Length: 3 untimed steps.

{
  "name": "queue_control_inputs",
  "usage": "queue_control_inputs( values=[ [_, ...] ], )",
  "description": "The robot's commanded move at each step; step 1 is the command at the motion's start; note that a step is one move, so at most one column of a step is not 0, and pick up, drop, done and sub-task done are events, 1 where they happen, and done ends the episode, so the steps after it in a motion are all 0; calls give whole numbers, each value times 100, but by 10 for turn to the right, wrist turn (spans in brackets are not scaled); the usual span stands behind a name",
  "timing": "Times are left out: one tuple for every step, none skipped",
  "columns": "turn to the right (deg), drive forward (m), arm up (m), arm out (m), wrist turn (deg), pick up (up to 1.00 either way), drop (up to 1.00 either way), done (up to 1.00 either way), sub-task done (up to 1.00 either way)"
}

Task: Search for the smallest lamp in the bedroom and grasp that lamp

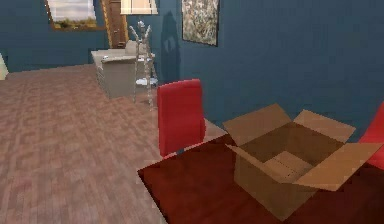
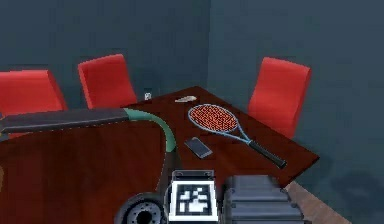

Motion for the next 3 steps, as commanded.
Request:
queue_control_inputs(
  values=[
    [0,0,0,22,0,0,0,0,0],
    [0,0,0,0,450,0,0,0,0],
    [0,0,0,0,450,0,0,0,0]
  ],
)
